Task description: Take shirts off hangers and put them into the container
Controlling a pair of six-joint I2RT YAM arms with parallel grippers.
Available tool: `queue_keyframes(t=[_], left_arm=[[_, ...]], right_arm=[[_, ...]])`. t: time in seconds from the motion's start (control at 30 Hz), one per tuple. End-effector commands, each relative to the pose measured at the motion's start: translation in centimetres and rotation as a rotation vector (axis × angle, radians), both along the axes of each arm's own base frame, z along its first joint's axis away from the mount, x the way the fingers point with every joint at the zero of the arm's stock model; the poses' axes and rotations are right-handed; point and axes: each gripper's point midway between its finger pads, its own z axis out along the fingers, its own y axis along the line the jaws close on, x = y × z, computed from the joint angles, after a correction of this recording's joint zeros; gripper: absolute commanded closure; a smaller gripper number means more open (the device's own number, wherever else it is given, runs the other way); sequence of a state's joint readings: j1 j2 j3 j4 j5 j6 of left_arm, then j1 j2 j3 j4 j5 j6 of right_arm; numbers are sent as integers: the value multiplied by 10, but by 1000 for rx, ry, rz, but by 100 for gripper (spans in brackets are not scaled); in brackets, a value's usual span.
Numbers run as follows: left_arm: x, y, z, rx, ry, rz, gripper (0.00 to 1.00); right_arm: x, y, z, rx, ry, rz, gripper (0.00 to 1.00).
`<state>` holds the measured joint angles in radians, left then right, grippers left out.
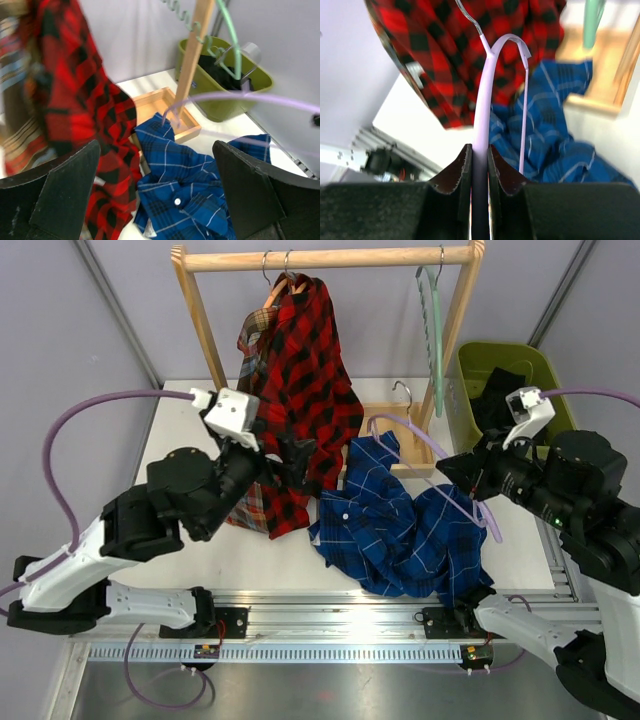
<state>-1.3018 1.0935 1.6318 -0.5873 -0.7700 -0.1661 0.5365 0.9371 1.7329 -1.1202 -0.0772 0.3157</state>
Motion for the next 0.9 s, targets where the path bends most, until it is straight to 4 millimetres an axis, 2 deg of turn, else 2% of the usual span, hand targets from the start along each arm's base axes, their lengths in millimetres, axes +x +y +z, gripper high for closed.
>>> queue_keyframes(t=[0.0,0.07,0.1,0.33,0.47,0.5,0.57,0.6,0.63,0.87], left_arm=[[2,10,-26,-11,65,75,1],[-1,17,-33,-22,93,83,1],[-2,19,-43,3,108,87,1],[-14,37,-69,-25,173,80,1],[-18,48,-76,-42,201,86,1],[-19,50,-77,-47,204,85,1],[-20,53,-80,-48,213,86,1],[-21,54,-82,-46,215,89,1],[-22,58,-80,-57,216,89,1],[-25,73,-85,-67,227,103,1]], right_arm=[[25,5,46,76,-190,-36,100],[36,7,50,77,-210,-60,100],[43,4,52,70,-222,-88,100],[89,9,73,64,-297,-190,100],[110,13,94,74,-361,-227,100],[120,17,93,61,-355,-231,100],[126,19,108,76,-383,-239,100],[138,22,105,58,-376,-253,100],[138,21,117,70,-400,-261,100],[162,23,137,70,-448,-324,100]])
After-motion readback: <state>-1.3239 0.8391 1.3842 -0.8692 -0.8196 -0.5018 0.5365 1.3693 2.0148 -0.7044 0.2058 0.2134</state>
